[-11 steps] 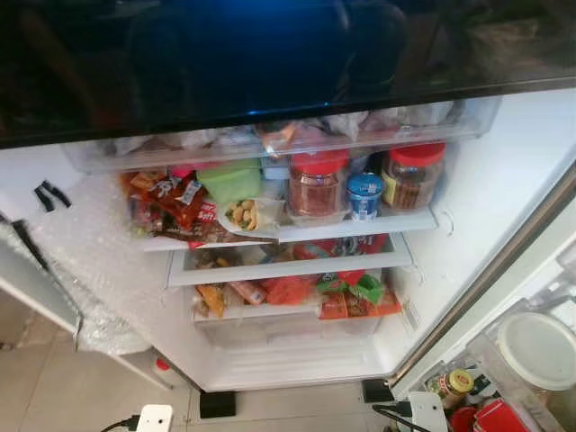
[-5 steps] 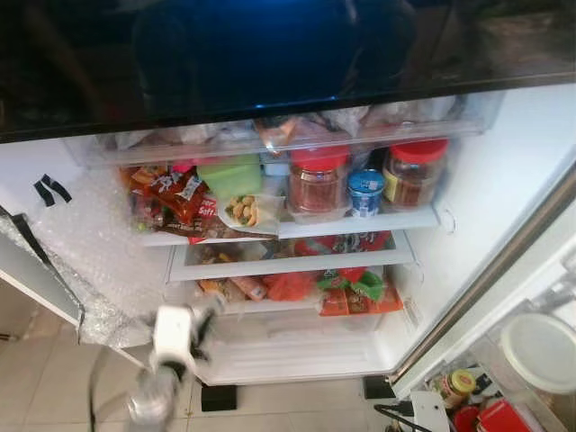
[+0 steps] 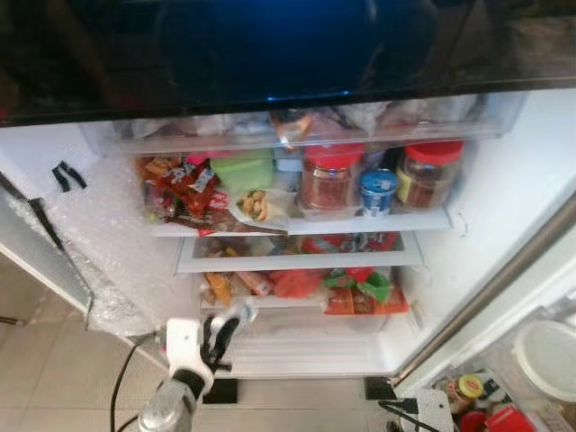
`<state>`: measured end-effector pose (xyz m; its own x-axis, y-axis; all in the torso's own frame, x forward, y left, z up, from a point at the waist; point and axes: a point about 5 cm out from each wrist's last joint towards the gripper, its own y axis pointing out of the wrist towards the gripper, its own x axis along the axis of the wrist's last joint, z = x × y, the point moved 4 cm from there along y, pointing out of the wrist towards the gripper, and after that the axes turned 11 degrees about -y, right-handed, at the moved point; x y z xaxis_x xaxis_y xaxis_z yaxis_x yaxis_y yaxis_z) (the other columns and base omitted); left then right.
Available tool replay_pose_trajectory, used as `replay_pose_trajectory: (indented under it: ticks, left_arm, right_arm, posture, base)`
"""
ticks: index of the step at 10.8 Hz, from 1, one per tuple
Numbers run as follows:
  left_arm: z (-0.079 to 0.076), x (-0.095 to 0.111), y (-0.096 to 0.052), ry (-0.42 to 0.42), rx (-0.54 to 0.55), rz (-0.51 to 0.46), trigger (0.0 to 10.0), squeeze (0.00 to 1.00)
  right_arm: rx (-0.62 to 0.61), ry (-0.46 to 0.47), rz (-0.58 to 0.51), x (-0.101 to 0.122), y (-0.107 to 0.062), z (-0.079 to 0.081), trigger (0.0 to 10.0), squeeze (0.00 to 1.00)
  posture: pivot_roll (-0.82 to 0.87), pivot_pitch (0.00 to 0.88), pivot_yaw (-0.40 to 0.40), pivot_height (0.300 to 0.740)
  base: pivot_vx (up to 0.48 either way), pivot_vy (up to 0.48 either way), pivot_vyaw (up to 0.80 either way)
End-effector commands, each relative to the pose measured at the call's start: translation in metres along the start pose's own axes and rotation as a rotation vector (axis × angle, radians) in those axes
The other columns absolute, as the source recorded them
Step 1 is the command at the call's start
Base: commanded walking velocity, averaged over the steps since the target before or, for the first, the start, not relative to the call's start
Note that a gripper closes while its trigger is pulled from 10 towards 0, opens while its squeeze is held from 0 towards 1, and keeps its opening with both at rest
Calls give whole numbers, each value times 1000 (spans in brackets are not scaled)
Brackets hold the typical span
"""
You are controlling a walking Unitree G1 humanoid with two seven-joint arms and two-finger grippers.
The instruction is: Restocking fridge
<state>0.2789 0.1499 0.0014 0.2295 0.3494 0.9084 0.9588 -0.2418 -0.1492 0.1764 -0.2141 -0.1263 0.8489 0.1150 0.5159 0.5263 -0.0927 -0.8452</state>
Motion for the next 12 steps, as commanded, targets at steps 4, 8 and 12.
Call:
replay_pose_trajectory:
  ticks: [4,8,12]
  left_arm:
    - [-12,14,-4,108,-79,7,10000,0]
    - [-6,22,-3,136,-56,14,10000,0]
    - [-4,26,0,134,-38,6,10000,0]
  right_arm:
    - [-6,19,1,-3,-1,-2,10000,0]
    - [-8,23,0,-3,-1,-1,10000,0]
    - [11,-6,-26,1,-1,1,10000,0]
  posture:
    - [116,114,57,740]
    - [103,121,70,740]
    - [105,119,74,725]
  base:
    - [0,0,0]
    - [0,0,0]
    - [0,0,0]
